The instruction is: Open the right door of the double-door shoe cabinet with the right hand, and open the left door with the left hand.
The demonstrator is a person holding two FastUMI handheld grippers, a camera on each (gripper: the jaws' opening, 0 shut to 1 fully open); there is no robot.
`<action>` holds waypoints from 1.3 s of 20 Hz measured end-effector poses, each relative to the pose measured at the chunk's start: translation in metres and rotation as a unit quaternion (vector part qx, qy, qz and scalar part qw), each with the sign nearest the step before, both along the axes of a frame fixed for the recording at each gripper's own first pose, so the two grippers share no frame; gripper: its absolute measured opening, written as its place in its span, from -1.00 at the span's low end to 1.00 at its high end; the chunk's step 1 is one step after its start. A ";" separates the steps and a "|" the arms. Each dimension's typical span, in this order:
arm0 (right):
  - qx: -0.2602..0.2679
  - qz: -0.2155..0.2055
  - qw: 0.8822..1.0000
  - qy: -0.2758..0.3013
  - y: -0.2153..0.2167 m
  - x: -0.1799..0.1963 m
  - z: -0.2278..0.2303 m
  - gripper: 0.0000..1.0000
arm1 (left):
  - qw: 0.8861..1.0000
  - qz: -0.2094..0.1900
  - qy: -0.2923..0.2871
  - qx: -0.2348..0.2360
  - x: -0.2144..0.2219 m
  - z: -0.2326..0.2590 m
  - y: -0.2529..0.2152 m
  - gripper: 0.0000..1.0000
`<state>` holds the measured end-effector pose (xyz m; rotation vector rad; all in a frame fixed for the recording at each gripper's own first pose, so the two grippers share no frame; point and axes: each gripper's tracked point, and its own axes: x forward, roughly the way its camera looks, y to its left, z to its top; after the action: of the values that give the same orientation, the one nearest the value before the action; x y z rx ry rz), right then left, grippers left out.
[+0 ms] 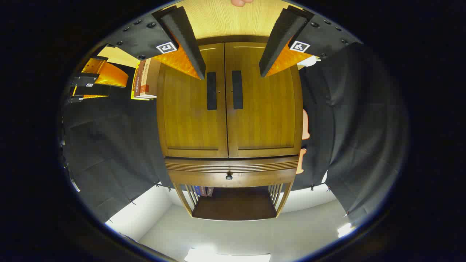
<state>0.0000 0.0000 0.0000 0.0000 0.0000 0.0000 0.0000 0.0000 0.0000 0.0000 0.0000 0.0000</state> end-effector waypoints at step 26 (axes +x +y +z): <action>-0.016 -0.001 1.000 -0.018 0.008 0.001 0.005 0.88 | 1.000 0.008 -0.005 -0.013 0.007 0.003 0.008 0.92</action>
<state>0.0011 0.0076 0.0047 -0.0323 -0.0370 -0.0014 0.0075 0.0082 0.0030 -0.0251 -0.0096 0.0159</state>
